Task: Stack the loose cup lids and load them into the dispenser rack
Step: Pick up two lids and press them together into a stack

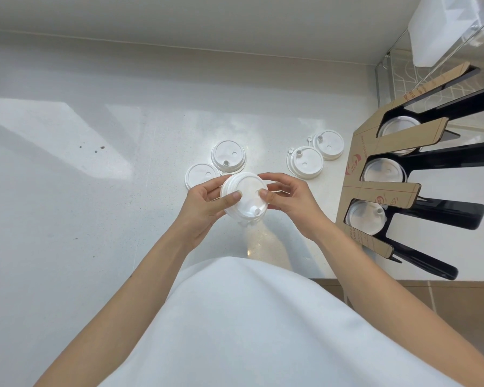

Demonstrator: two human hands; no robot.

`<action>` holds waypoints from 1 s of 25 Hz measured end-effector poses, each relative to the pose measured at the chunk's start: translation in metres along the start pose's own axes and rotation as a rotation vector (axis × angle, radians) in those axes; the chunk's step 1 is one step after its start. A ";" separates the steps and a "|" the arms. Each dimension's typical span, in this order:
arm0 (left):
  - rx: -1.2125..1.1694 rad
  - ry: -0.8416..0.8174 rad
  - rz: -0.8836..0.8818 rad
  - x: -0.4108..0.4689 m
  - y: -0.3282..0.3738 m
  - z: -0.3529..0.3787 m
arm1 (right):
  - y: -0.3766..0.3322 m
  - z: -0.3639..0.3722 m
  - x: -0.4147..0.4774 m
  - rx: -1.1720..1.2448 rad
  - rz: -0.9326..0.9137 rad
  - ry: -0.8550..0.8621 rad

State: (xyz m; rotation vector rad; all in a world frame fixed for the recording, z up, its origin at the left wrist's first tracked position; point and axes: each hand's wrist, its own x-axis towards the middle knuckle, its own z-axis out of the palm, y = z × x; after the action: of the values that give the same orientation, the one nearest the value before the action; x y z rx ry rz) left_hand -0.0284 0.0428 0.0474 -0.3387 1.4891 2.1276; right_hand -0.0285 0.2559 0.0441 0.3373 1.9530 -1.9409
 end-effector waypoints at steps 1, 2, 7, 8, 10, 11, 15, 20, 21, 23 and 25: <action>0.000 -0.004 -0.001 0.000 0.001 0.000 | 0.000 0.001 0.000 0.013 0.000 0.009; -0.008 -0.010 -0.001 0.001 0.001 -0.001 | -0.001 0.001 -0.001 0.027 0.000 0.018; -0.056 -0.036 -0.018 0.002 -0.002 -0.004 | -0.001 0.002 -0.001 0.064 0.005 0.042; -0.063 -0.040 -0.024 0.003 -0.003 -0.005 | 0.000 0.001 -0.001 0.062 0.008 0.040; -0.078 -0.033 -0.033 0.003 -0.004 -0.005 | 0.000 0.000 -0.003 0.053 0.012 0.026; -0.085 -0.026 -0.033 0.003 -0.004 -0.006 | 0.000 0.000 -0.004 0.047 0.011 0.018; -0.086 -0.013 -0.036 0.004 -0.003 -0.004 | -0.001 0.000 -0.005 0.054 0.005 0.046; -0.062 0.004 -0.014 0.004 -0.002 -0.001 | -0.001 0.002 -0.005 0.080 -0.004 0.082; -0.055 0.014 -0.012 0.004 -0.002 0.001 | -0.001 0.003 -0.005 0.084 -0.007 0.088; -0.035 0.038 -0.011 0.002 -0.002 0.004 | -0.001 0.003 -0.005 0.086 -0.010 0.097; -0.015 0.063 -0.009 0.001 -0.002 0.007 | -0.001 0.002 -0.006 0.084 -0.014 0.089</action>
State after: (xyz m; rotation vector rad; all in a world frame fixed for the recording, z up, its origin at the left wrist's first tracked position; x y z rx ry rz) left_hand -0.0276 0.0497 0.0475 -0.4203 1.5047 2.1401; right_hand -0.0232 0.2540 0.0480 0.4409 1.9360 -2.0539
